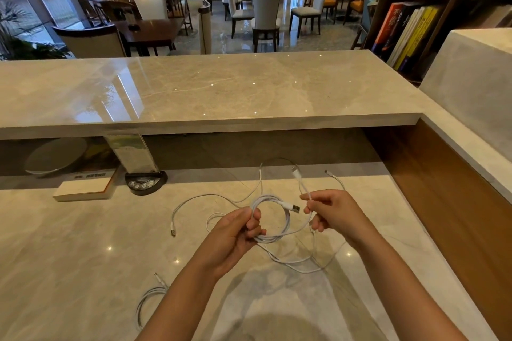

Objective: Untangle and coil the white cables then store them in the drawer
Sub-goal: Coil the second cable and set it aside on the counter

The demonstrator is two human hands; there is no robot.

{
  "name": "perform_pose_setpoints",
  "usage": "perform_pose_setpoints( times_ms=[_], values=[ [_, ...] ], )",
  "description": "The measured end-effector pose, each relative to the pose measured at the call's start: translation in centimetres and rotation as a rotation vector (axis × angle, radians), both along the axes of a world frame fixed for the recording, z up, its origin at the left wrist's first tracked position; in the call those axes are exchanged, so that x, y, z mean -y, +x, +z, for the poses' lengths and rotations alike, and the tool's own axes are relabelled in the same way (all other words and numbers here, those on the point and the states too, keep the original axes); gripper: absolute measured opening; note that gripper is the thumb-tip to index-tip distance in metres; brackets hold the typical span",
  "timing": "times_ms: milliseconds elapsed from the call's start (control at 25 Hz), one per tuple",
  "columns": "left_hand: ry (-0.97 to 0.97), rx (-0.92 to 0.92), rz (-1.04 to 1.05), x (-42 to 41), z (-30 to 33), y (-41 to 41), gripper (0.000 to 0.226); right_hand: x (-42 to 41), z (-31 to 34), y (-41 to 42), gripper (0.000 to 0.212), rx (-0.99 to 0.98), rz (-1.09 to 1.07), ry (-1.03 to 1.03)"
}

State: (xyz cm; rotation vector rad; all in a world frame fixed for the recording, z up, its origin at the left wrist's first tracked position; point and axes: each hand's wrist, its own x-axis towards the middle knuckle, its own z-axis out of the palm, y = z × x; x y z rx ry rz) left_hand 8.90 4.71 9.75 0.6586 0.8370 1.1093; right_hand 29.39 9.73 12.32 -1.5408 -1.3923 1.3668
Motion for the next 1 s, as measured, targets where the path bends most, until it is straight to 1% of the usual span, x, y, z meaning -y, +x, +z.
perform_pose_setpoints(
  times_ms=[120, 160, 200, 280, 360, 480, 520, 560, 640, 680, 720, 760, 840, 880, 920, 960, 1000],
  values=[
    [0.054, -0.076, -0.126, -0.2, 1.0, -0.3, 0.019, -0.9, 1.6, -0.2, 0.023, 0.342, 0.357, -0.020],
    [0.054, -0.072, -0.146, -0.2, 1.3, -0.3, 0.021, -1.0, 2.1, -0.4, 0.025, 0.402, 0.467, -0.028],
    [0.046, -0.052, -0.154, -0.2, 1.5, -0.3, 0.022, -0.9, 2.4, -0.6, 0.027, 0.420, 0.544, -0.028],
    [0.015, 0.019, -0.145, -0.3, 1.5, -0.5, 0.022, -0.8, 2.8, -0.9, 0.030, 0.359, 0.592, 0.016],
    [-0.019, 0.108, -0.122, -0.2, 1.0, -1.0, 0.015, -0.9, 2.8, -0.9, 0.027, 0.247, 0.557, 0.079],
    [-0.089, 0.306, -0.078, 0.1, -0.1, -1.3, 0.027, -0.8, 2.7, -1.1, 0.022, 0.126, 0.580, 0.106],
    [-0.104, 0.332, -0.078, 0.2, -0.2, -1.3, 0.028, -0.7, 2.7, -1.3, 0.023, 0.099, 0.595, 0.100],
    [-0.114, 0.323, -0.089, 0.3, -0.1, -1.1, 0.026, -0.6, 2.6, -1.5, 0.026, 0.076, 0.605, 0.090],
    [-0.138, 0.245, -0.093, 0.2, 0.3, -0.5, 0.017, -0.7, 2.8, -1.8, 0.034, 0.014, 0.600, 0.036],
    [-0.149, 0.201, -0.077, 0.1, 0.6, -0.3, 0.014, -0.7, 2.9, -2.0, 0.034, -0.002, 0.597, 0.010],
    [-0.160, 0.156, -0.058, 0.1, 0.8, -0.1, 0.012, -0.8, 3.1, -2.1, 0.032, 0.039, 0.608, 0.028],
    [-0.163, 0.107, -0.045, 0.0, 1.0, 0.1, 0.011, -0.8, 3.2, -2.2, 0.035, 0.154, 0.644, 0.101],
    [-0.159, 0.010, -0.051, 0.0, 1.3, 0.5, 0.011, -0.5, 3.1, -2.7, 0.045, 0.491, 0.732, 0.303],
    [-0.157, -0.027, -0.064, 0.0, 1.4, 0.8, 0.015, -0.3, 3.2, -3.0, 0.041, 0.653, 0.746, 0.411],
    [-0.156, -0.054, -0.073, 0.0, 1.4, 1.0, 0.020, -0.3, 3.4, -3.2, 0.032, 0.768, 0.728, 0.507],
    [-0.155, -0.078, -0.077, 0.0, 1.5, 1.2, 0.024, -0.3, 3.5, -3.3, 0.024, 0.854, 0.705, 0.596],
    [-0.155, -0.102, -0.080, 0.0, 1.6, 1.3, 0.026, -0.3, 3.5, -3.3, 0.021, 0.918, 0.701, 0.669]
  ],
)
